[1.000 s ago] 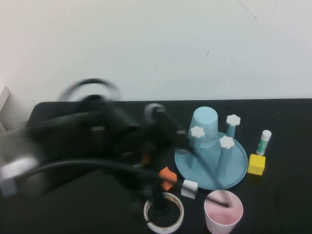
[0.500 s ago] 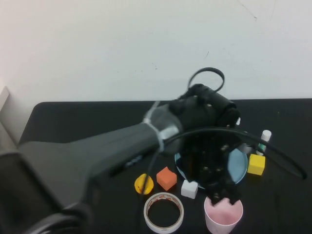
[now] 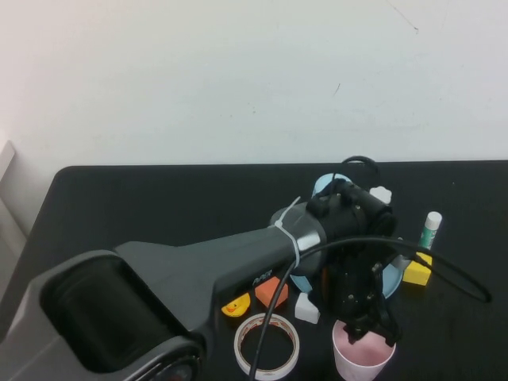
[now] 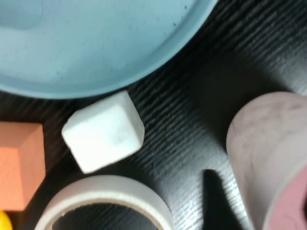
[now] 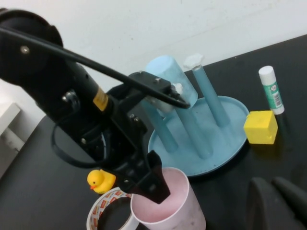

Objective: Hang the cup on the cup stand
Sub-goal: Pick up the cup from the table, then adjust the cup with two arms

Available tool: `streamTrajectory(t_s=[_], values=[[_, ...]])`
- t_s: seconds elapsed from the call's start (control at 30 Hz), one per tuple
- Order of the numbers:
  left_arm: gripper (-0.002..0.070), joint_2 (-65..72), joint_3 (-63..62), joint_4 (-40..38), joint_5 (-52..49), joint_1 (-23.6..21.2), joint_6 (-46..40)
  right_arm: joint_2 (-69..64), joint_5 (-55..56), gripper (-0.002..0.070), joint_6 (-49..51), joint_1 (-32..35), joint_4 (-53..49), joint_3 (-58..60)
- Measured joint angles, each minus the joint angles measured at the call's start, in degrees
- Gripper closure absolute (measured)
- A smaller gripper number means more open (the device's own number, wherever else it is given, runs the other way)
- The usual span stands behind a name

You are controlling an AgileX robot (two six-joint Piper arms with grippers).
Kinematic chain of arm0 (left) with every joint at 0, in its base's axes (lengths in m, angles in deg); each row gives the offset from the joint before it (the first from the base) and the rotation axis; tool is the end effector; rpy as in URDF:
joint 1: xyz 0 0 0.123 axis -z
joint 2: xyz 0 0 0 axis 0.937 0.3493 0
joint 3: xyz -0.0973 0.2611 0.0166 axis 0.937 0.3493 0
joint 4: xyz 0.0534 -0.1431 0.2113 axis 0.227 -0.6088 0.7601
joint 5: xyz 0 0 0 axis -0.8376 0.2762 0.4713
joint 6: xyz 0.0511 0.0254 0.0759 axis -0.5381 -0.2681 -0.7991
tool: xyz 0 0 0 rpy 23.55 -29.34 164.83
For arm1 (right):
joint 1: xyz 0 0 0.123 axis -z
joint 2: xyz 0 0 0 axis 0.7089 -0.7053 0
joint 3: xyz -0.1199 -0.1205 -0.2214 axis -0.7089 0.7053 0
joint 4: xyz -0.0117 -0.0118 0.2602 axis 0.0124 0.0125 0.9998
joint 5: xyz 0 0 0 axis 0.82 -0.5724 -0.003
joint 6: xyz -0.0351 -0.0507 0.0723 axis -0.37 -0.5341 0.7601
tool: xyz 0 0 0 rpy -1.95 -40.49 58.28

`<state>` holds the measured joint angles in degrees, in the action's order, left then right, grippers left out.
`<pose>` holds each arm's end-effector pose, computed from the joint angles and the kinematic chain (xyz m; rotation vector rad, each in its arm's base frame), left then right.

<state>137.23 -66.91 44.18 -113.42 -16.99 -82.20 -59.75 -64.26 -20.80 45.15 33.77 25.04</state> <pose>0.2921 -0.3868 0.1343 1.1813 2.7371 -0.1884 0.0700 0.0254 0.1783 0.1694 1.8068 0.5301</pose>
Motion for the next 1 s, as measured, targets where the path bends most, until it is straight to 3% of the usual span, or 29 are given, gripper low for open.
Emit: streamTrajectory(t_s=[0.17,0.27,0.47,0.67,0.9,1.0], values=[[0.0598,1.79,-0.06,-0.07,0.37,0.0,0.0,0.0,-0.23,0.0678,-1.02,0.0,0.41,0.0],[0.0651,2.19,-0.06,-0.38,0.37,0.0,-1.06,0.0,-0.43,0.0678,-1.98,0.0,1.06,0.0],[0.0669,-1.93,-0.06,-0.81,0.37,0.14,-3.48,0.0,-0.57,0.0678,-2.82,0.0,1.62,0.0],[0.0669,-15.86,3.85,3.0,2.02,3.14,-6.71,0.0,-0.86,0.0678,-3.23,0.0,1.73,0.0],[0.0669,-32.23,21.88,8.35,11.94,6.2,-3.48,0.0,-0.85,0.0678,-3.36,0.0,1.73,0.0],[0.0669,-38.8,31.33,12.07,16.51,6.84,2.36,0.0,-0.85,0.0678,-3.36,0.0,1.73,0.0]])
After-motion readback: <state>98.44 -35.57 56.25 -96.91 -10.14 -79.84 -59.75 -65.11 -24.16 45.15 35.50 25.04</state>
